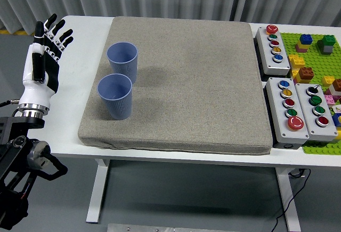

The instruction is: Pick cup pour cup place

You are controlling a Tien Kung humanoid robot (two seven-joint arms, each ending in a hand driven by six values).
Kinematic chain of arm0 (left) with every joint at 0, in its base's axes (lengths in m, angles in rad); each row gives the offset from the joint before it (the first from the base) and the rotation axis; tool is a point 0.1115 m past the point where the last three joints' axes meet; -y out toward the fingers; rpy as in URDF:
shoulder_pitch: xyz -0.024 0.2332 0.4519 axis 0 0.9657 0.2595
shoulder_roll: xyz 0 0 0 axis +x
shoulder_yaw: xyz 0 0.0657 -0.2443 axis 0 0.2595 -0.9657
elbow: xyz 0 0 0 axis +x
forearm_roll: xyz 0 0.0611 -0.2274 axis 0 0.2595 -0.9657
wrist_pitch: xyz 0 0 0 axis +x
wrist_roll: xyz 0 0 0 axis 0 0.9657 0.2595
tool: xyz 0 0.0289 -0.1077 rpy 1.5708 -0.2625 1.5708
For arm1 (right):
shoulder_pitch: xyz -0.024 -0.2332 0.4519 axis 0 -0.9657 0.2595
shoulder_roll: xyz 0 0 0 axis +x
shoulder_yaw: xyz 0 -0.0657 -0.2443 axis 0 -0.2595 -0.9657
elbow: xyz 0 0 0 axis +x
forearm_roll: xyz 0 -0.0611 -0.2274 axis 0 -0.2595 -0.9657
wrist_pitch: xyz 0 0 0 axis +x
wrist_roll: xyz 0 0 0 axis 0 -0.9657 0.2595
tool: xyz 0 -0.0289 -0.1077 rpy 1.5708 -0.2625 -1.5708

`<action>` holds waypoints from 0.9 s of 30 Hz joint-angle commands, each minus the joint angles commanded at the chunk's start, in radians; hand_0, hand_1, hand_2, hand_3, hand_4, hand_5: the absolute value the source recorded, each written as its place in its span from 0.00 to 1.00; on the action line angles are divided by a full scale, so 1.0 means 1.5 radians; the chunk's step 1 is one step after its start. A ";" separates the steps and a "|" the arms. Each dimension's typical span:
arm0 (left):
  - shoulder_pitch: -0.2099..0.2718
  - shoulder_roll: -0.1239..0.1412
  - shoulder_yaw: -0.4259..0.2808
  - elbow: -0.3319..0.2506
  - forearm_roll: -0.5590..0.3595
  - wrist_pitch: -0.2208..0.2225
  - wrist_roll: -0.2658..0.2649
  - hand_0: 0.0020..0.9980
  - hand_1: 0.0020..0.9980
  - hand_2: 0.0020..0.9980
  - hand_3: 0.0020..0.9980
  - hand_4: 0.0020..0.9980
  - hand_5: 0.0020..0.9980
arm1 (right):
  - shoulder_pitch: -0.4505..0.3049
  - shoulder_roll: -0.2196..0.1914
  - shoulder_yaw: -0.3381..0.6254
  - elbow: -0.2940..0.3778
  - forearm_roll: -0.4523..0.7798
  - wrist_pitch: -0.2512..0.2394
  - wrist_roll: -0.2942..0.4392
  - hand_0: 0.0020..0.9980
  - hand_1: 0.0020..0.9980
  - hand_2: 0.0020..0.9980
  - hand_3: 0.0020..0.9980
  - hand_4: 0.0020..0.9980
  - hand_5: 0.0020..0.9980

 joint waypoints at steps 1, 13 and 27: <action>0.003 0.001 -0.001 0.000 0.001 0.001 0.000 0.84 0.83 0.94 0.95 0.94 1.00 | 0.000 0.000 0.000 0.000 0.000 0.000 0.000 0.65 0.64 0.55 0.59 0.00 0.07; 0.076 0.029 0.004 -0.030 0.043 0.025 -0.007 0.84 0.84 0.97 1.00 1.00 0.87 | 0.001 -0.001 0.009 0.000 -0.017 0.005 0.000 0.65 0.64 0.55 0.59 0.00 0.08; 0.144 0.052 0.069 -0.023 0.184 0.058 -0.002 0.92 0.91 1.00 1.00 1.00 0.53 | -0.003 -0.001 0.011 0.000 -0.031 0.010 0.000 0.65 0.64 0.55 0.59 0.00 0.08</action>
